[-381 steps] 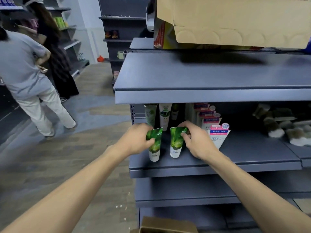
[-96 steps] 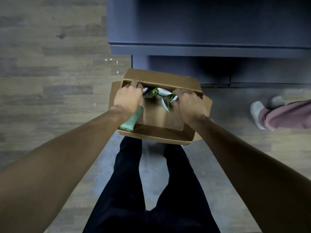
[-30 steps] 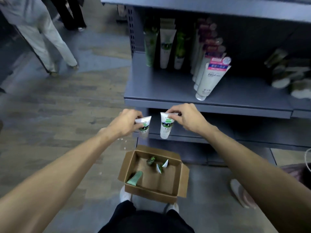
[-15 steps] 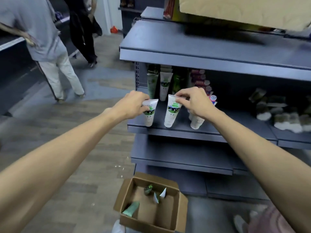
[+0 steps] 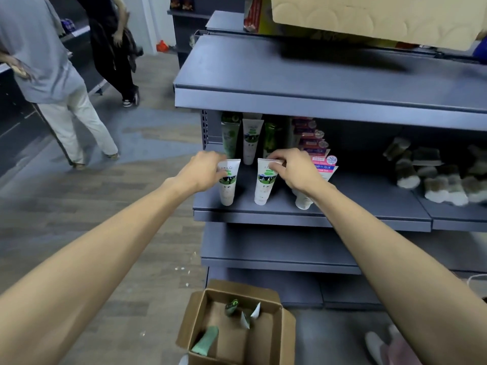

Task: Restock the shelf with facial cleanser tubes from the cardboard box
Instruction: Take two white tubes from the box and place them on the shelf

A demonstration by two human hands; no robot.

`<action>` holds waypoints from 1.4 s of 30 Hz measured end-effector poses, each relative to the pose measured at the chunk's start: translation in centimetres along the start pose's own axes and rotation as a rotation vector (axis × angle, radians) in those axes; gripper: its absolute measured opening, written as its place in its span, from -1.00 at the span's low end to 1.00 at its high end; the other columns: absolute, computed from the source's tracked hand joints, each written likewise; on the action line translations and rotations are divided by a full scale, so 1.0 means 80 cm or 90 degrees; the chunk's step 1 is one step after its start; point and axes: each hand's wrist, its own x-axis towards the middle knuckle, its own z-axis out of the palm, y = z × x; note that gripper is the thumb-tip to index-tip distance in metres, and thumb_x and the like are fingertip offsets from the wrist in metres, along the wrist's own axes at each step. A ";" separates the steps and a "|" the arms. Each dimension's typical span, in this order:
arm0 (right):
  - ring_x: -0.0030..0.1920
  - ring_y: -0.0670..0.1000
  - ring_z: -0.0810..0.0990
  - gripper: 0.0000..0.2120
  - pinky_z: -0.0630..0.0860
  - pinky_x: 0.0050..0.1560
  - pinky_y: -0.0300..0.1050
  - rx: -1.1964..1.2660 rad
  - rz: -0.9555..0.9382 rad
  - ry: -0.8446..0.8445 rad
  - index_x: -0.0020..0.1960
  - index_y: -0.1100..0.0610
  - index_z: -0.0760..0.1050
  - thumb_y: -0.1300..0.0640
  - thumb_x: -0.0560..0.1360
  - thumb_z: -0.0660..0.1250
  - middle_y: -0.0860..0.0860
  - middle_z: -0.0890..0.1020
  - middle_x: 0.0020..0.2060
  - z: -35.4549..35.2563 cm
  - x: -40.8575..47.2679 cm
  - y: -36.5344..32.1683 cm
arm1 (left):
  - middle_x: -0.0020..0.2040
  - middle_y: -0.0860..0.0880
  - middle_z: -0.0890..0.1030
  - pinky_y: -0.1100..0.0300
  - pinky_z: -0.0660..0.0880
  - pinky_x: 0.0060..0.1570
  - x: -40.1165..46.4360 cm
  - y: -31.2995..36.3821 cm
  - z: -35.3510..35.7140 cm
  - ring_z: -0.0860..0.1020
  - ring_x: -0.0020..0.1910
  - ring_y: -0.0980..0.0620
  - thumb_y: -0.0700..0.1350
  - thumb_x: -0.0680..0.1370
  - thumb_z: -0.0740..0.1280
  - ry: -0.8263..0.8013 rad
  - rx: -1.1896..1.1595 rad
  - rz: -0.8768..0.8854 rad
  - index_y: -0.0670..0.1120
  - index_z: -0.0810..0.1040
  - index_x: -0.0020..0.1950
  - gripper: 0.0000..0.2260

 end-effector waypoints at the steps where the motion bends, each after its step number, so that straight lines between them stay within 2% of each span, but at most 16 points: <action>1: 0.05 0.10 0.59 -0.79 0.37 -0.03 -0.25 0.001 0.006 -0.003 0.15 0.09 0.62 0.15 0.55 0.31 0.06 0.68 0.03 0.001 0.002 -0.001 | -0.31 -0.06 0.58 0.11 0.48 -0.28 0.004 -0.001 -0.001 0.62 -0.30 -0.10 -0.16 0.55 0.32 -0.010 -0.013 -0.003 -0.09 0.42 -0.17 -0.87; 4: 0.06 0.10 0.60 -0.76 0.38 -0.01 -0.25 -0.015 0.020 -0.012 0.19 0.09 0.59 0.15 0.55 0.31 0.07 0.67 0.05 0.003 0.004 -0.005 | -0.29 -0.07 0.60 0.11 0.52 -0.24 0.015 -0.005 -0.003 0.61 -0.26 -0.09 -0.17 0.54 0.33 -0.033 -0.010 0.012 -0.03 0.41 -0.19 -0.85; 7: 0.02 0.08 0.61 -0.71 0.44 -0.03 -0.23 -0.025 0.042 -0.030 0.23 0.09 0.56 0.19 0.51 0.34 0.07 0.67 0.03 0.009 0.003 -0.005 | -0.29 -0.08 0.59 0.08 0.52 -0.19 0.018 -0.011 -0.005 0.58 -0.22 -0.13 -0.17 0.52 0.34 -0.037 0.001 0.041 -0.07 0.43 -0.19 -0.87; 10: -0.05 0.01 0.64 -0.53 0.58 -0.01 -0.13 0.047 0.092 0.003 0.33 0.06 0.45 0.23 0.44 0.40 0.01 0.67 0.00 0.020 -0.004 -0.002 | -0.24 -0.13 0.61 0.01 0.54 -0.14 0.019 -0.016 -0.006 0.55 -0.26 -0.11 -0.17 0.51 0.33 -0.042 -0.003 0.066 -0.14 0.45 -0.17 -0.90; 12: -0.06 -0.05 0.62 -0.45 0.57 -0.11 -0.28 0.144 0.137 0.034 0.38 0.11 0.36 0.29 0.44 0.43 -0.05 0.62 0.03 0.026 -0.009 -0.001 | -0.13 -0.16 0.60 0.04 0.52 -0.09 0.020 -0.021 -0.007 0.51 -0.24 -0.11 -0.15 0.49 0.35 -0.053 0.014 0.076 -0.15 0.48 -0.10 -0.91; 13: -0.05 -0.06 0.61 -0.43 0.53 -0.16 -0.37 0.177 0.159 0.038 0.39 0.15 0.33 0.31 0.44 0.44 -0.03 0.60 0.03 0.028 -0.012 -0.001 | -0.05 -0.17 0.57 0.07 0.50 -0.06 0.021 -0.024 -0.007 0.52 -0.19 -0.12 -0.13 0.48 0.36 -0.054 0.022 0.077 -0.14 0.52 0.00 -0.85; 14: -0.03 -0.04 0.62 -0.42 0.52 -0.16 -0.38 0.203 0.177 0.040 0.38 0.19 0.32 0.33 0.43 0.45 0.01 0.60 0.05 0.033 -0.014 0.000 | 0.04 -0.17 0.55 0.08 0.49 -0.01 0.021 -0.027 -0.006 0.54 -0.11 -0.15 -0.11 0.46 0.38 -0.048 0.019 0.077 -0.13 0.52 0.15 -0.72; 16: 0.02 0.04 0.65 -0.44 0.59 0.00 -0.17 0.213 0.203 0.034 0.33 0.22 0.34 0.30 0.41 0.48 0.10 0.63 0.08 0.043 -0.016 0.006 | 0.18 -0.18 0.51 0.10 0.45 0.08 0.019 -0.032 -0.005 0.55 0.02 -0.18 -0.10 0.45 0.43 -0.022 -0.028 0.068 -0.15 0.41 0.37 -0.49; 18: 0.01 0.06 0.66 -0.49 0.58 0.11 -0.02 0.196 0.235 0.012 0.27 0.20 0.38 0.24 0.39 0.50 0.11 0.65 0.06 0.056 -0.018 0.008 | 0.21 -0.17 0.50 0.11 0.43 0.09 0.014 -0.040 -0.001 0.55 0.03 -0.16 -0.07 0.43 0.47 -0.001 -0.072 0.038 -0.20 0.33 0.41 -0.38; 21: -0.01 0.03 0.67 -0.57 0.58 0.11 -0.03 0.185 0.259 0.001 0.18 0.18 0.43 0.19 0.39 0.51 0.06 0.67 -0.01 0.078 -0.022 0.013 | 0.09 -0.12 0.56 0.02 0.48 0.06 0.004 -0.056 0.019 0.56 -0.01 -0.14 0.06 0.39 0.52 -0.020 -0.069 -0.045 -0.19 0.35 0.36 -0.34; 24: 0.01 0.01 0.66 -0.58 0.57 0.09 -0.11 0.197 0.274 0.007 0.15 0.17 0.45 0.16 0.37 0.53 0.05 0.67 0.01 0.096 -0.023 0.021 | 0.00 -0.09 0.62 0.01 0.50 0.01 -0.007 -0.055 0.047 0.56 0.02 -0.14 0.12 0.37 0.52 -0.076 -0.027 -0.093 -0.16 0.47 0.22 -0.43; 27: 0.01 0.03 0.66 -0.54 0.59 0.11 -0.01 0.181 0.284 0.029 0.13 0.15 0.44 0.08 0.34 0.55 0.04 0.67 0.00 0.106 -0.025 0.028 | -0.16 -0.01 0.62 0.09 0.48 -0.17 -0.009 -0.043 0.065 0.58 -0.07 -0.09 0.16 0.35 0.51 -0.067 -0.006 -0.104 -0.09 0.54 0.00 -0.59; 30: -0.07 0.06 0.66 -0.54 0.60 0.03 0.09 0.166 0.280 0.063 0.09 0.12 0.40 0.05 0.32 0.54 -0.04 0.63 -0.14 0.112 -0.029 0.029 | -0.29 0.06 0.56 0.19 0.36 -0.25 -0.010 -0.029 0.073 0.55 -0.19 -0.01 0.10 0.34 0.53 -0.010 -0.046 -0.153 -0.02 0.52 -0.16 -0.71; 33: -0.14 0.09 0.64 -0.54 0.60 -0.04 0.13 0.148 0.255 0.091 0.04 0.08 0.34 -0.01 0.30 0.52 -0.04 0.60 -0.20 0.119 -0.034 0.027 | -0.23 -0.02 0.67 0.19 0.39 -0.22 -0.009 -0.019 0.079 0.59 -0.12 -0.05 0.08 0.34 0.54 0.050 -0.071 -0.213 -0.02 0.58 -0.21 -0.77; 37: -0.13 0.13 0.65 -0.55 0.60 -0.09 0.11 0.122 0.237 0.094 0.01 0.04 0.29 -0.10 0.32 0.47 0.03 0.64 -0.12 0.125 -0.034 0.025 | -0.21 -0.06 0.68 0.19 0.40 -0.23 -0.005 -0.018 0.084 0.61 -0.11 -0.10 0.09 0.35 0.52 0.063 -0.060 -0.219 -0.07 0.60 -0.21 -0.74; 42: -0.09 0.15 0.63 -0.64 0.58 -0.07 0.07 0.084 0.229 0.105 0.02 0.10 0.37 -0.04 0.40 0.45 0.05 0.65 -0.10 0.128 -0.029 0.023 | -0.18 -0.12 0.66 0.18 0.38 -0.24 -0.002 -0.016 0.085 0.59 -0.08 -0.17 0.07 0.36 0.49 0.051 -0.052 -0.225 -0.09 0.54 -0.19 -0.73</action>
